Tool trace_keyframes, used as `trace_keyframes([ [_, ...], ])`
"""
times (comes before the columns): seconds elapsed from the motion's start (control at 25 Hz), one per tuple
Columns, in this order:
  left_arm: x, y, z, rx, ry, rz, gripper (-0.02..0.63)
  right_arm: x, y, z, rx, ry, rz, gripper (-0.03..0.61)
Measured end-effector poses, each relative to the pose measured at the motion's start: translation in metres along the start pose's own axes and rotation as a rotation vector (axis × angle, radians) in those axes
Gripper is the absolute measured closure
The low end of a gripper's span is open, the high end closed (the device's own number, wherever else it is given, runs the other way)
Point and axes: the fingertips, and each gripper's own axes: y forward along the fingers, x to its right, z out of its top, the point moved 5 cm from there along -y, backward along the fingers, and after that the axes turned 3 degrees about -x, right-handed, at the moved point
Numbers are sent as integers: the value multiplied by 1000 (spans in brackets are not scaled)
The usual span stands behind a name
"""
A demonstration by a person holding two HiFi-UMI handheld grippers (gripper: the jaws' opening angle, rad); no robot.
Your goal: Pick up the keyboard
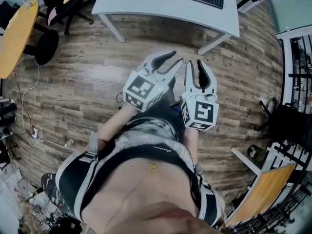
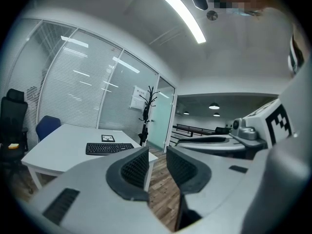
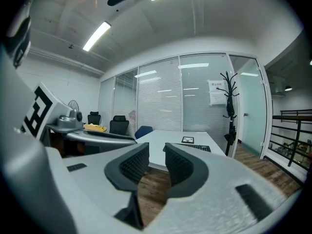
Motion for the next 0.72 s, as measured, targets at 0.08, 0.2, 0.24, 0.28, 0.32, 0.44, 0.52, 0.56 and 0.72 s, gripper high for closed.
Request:
trace_keyframes([
  [0.08,-5,8,2,-4,2,4,512,5,8,3,2,-2,4,472],
  [0.2,-13,20,7,-4,3,6,512,14,21,8,6,-2,6,469],
  [0.24,-16,26,9,-2,3,5,512,18,26,9,8,-2,5,469],
  [0.28,-19,31,11,-2,4,5,511,22,31,10,9,-1,3,469],
  [0.32,-22,36,12,-2,5,4,512,25,36,10,9,0,2,469],
  [0.44,-30,53,17,-2,6,-1,511,36,52,13,9,4,2,468],
  [0.52,-36,66,23,-3,10,-7,511,44,63,18,12,8,3,468],
  [0.56,-39,72,26,-3,12,-10,512,48,69,21,13,8,4,468],
  [0.72,-55,92,37,-10,13,-7,512,58,93,31,14,4,14,466],
])
